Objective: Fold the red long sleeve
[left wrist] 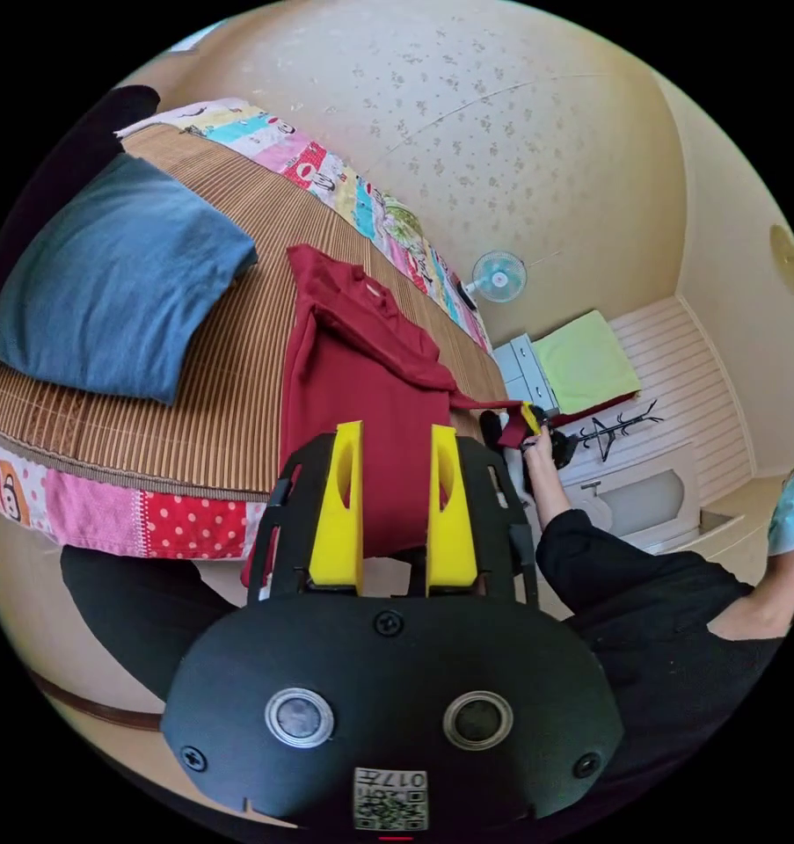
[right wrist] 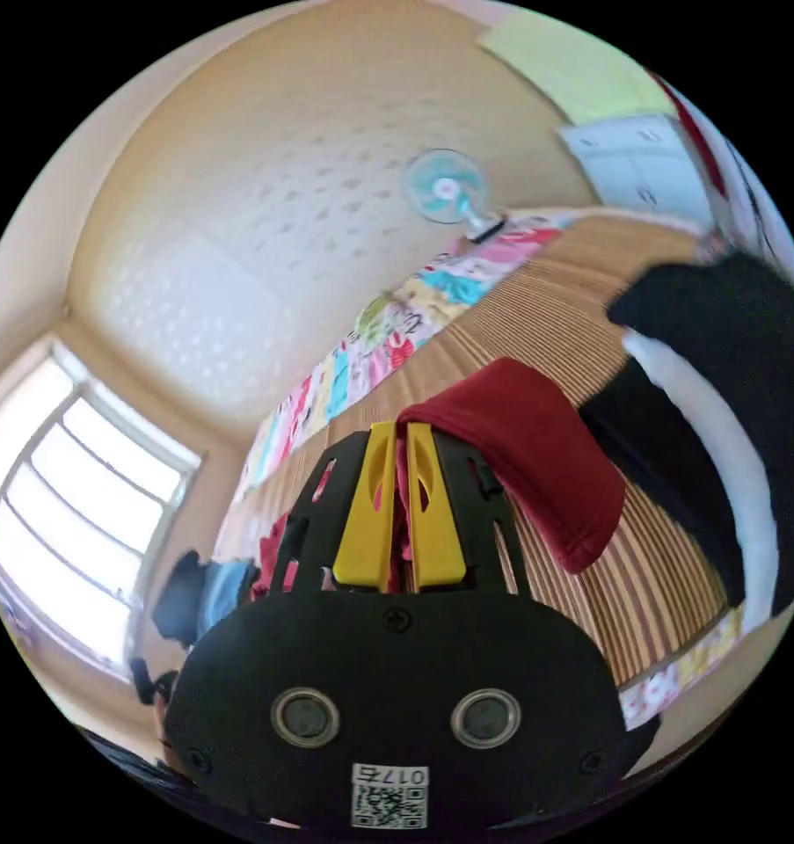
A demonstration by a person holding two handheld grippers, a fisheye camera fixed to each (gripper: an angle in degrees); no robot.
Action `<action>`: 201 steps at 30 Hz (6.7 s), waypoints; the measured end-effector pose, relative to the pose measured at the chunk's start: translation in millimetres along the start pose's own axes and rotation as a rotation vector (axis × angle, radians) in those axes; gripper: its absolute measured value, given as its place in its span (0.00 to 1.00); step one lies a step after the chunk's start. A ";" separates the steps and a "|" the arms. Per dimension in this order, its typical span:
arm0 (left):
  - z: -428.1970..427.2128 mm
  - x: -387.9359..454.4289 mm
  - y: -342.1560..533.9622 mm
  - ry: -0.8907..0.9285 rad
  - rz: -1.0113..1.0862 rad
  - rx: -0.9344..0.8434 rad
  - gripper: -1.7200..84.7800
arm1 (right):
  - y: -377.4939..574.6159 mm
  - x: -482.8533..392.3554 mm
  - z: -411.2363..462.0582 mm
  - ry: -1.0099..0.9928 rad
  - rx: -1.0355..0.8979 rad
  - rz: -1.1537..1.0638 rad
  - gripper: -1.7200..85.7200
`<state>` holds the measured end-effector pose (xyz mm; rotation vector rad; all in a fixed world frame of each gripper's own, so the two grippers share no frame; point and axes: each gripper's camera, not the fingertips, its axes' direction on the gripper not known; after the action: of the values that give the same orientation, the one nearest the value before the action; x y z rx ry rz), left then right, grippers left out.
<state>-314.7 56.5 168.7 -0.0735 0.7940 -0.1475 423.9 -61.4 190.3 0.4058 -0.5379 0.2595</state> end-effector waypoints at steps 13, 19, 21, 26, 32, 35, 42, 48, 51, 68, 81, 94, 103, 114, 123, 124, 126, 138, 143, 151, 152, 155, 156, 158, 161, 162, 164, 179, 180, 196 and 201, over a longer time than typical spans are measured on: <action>63.9 4.9 2.8 -0.043 -0.004 -0.109 0.15 | 173.4 -200.2 251.2 -0.236 -0.673 -0.359 0.04; 90.4 0.7 -74.6 -0.173 0.047 -0.039 0.17 | 105.5 -154.8 194.5 -0.049 -0.428 -0.271 0.05; 108.4 -5.5 -107.5 -0.274 0.027 -0.013 0.18 | 85.7 -136.2 193.0 0.031 -0.381 -0.207 0.08; 159.5 -28.9 -164.6 -0.277 -0.097 0.006 0.20 | 39.6 -93.8 241.4 0.084 -0.418 -0.048 0.17; 149.7 8.3 -166.3 -0.187 -0.001 0.129 0.07 | 34.8 -71.4 270.0 -0.027 -0.467 -0.104 0.08; 123.3 53.2 -174.5 -0.120 0.184 0.224 0.06 | 36.3 -61.5 232.1 -0.018 -0.288 -0.098 0.06; 207.0 -2.9 -228.8 -0.255 0.011 -0.026 0.06 | 51.1 -4.0 278.6 -0.109 -0.432 0.072 0.05; 164.8 9.4 -150.6 -0.176 -0.007 0.194 0.08 | 52.5 -27.5 212.3 -0.099 -0.396 0.049 0.03; 147.8 43.6 -78.5 -0.245 0.061 0.177 0.09 | 98.3 -66.3 175.7 -0.143 -0.451 -0.059 0.03; 247.1 63.3 -158.5 -0.573 0.193 -0.206 0.02 | 105.1 -95.6 279.2 0.029 -0.819 -0.163 0.03; 100.5 -9.2 23.8 -0.316 0.038 -0.008 0.18 | 168.0 -16.7 90.2 0.024 -0.574 -0.075 0.17; 36.6 -66.6 44.8 0.169 -0.086 -0.020 0.07 | 181.4 14.3 34.0 -0.257 -0.674 0.000 0.06; -51.9 -42.6 89.1 0.693 0.195 -0.029 0.07 | 150.8 39.8 -121.1 -0.903 -0.317 -0.016 0.05; -3.3 -82.9 53.2 0.425 -0.187 0.281 0.07 | 129.4 53.3 -44.9 -0.491 -0.338 0.182 0.05; 89.8 -116.2 -85.5 0.280 -0.304 0.331 0.08 | 43.2 35.4 127.0 -0.171 -0.423 0.267 0.08; 93.8 -116.5 -91.5 0.245 -0.278 0.335 0.10 | 41.7 32.9 144.7 -0.170 -0.466 0.265 0.09; 83.2 -104.6 -89.8 0.186 -0.184 0.375 0.12 | 40.7 18.6 148.8 -0.139 -0.483 0.223 0.12; 72.8 -70.6 8.2 -0.064 -0.159 0.098 0.21 | 147.1 -109.3 101.8 0.048 -0.415 -0.351 0.06; 91.0 -83.6 29.9 -0.008 -0.286 0.039 0.17 | 165.9 -83.2 130.6 0.067 -0.466 -0.387 0.03; 84.6 -18.7 -21.7 0.192 -0.137 0.107 0.09 | 159.3 -71.9 135.0 0.031 -0.476 -0.214 0.02; 86.4 -1.8 -29.6 0.177 -0.086 0.106 0.09 | 159.4 -68.0 134.6 0.021 -0.466 -0.185 0.02; 121.1 98.4 -63.3 0.106 0.228 0.036 0.08 | 157.2 -58.6 134.9 -0.006 -0.467 -0.172 0.02; 143.6 136.5 -68.1 0.087 0.334 -0.001 0.08 | 156.5 -55.9 135.2 -0.015 -0.468 -0.166 0.02; 181.5 184.8 -66.3 0.078 0.451 -0.060 0.08 | 151.8 -41.6 136.1 -0.074 -0.484 -0.120 0.02; 251.7 237.9 -47.3 0.090 0.584 -0.181 0.08 | 144.2 -20.5 129.8 -0.182 -0.518 -0.091 0.03; 276.7 248.0 -37.9 0.093 0.603 -0.243 0.09 | 142.6 -14.9 126.8 -0.204 -0.526 -0.079 0.03; 300.7 255.4 -22.5 0.112 0.614 -0.310 0.09 | 137.9 14.4 106.2 -0.227 -0.499 0.027 0.03; 253.8 85.8 -84.1 0.012 0.037 -0.194 0.24 | 118.0 105.6 124.9 -0.579 -0.575 0.237 0.31; 265.2 73.4 -86.9 0.029 0.006 -0.228 0.24 | 118.9 104.2 131.0 -0.570 -0.603 0.232 0.30; 100.5 66.2 -104.4 0.171 0.093 -0.126 0.18 | 117.7 -88.3 210.1 -1.041 -0.777 -0.003 0.18; -67.1 44.0 -140.8 -0.126 0.171 0.002 0.19 | 130.4 -261.8 264.2 -1.085 -0.741 -0.148 0.18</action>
<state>-346.9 -90.3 107.9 -0.0125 0.6705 0.0183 45.3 -96.0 294.7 -0.1861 -1.5899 -0.3466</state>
